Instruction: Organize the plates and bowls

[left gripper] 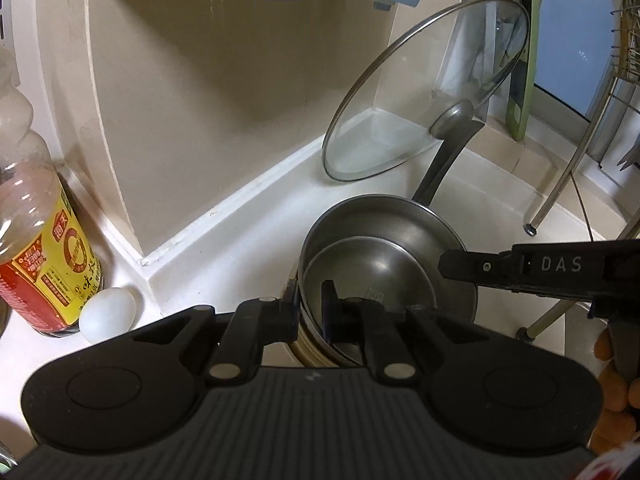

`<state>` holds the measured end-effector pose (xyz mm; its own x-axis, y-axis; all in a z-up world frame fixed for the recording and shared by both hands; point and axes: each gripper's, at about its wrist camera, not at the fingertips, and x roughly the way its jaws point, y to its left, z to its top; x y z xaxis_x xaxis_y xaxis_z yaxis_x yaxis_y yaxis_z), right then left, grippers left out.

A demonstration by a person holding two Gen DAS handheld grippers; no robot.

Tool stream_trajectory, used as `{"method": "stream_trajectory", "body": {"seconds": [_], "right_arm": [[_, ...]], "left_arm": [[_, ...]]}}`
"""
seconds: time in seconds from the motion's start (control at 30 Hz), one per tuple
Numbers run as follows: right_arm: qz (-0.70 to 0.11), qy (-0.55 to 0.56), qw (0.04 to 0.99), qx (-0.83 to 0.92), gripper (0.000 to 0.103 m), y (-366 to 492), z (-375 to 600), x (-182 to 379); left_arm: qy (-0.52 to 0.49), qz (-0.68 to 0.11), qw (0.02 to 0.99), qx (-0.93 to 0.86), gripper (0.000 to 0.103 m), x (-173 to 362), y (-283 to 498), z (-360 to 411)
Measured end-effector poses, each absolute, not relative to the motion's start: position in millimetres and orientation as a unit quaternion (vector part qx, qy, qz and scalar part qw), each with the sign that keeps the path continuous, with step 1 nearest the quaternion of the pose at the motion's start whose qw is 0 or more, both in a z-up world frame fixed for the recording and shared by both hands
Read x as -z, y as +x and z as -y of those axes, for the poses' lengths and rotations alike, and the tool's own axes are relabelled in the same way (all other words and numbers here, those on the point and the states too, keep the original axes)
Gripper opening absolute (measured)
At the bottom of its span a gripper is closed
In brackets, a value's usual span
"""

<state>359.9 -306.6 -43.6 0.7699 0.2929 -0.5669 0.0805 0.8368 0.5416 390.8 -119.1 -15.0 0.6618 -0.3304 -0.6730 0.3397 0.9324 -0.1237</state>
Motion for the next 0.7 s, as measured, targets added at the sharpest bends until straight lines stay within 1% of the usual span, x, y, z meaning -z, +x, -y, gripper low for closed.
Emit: {"method": "stream_trajectory", "body": {"seconds": [0.27, 0.7], "right_arm": [[-0.351, 0.285, 0.890, -0.053, 0.010, 366.9, 306.5, 52.3], [-0.341, 0.292, 0.892, -0.055, 0.010, 366.4, 307.9, 51.3]], "left_arm": [[0.009, -0.367, 0.912, 0.184, 0.009, 17.9, 393.3, 120.6], [0.013, -0.366, 0.914, 0.174, 0.010, 20.7, 393.1, 118.5]]}}
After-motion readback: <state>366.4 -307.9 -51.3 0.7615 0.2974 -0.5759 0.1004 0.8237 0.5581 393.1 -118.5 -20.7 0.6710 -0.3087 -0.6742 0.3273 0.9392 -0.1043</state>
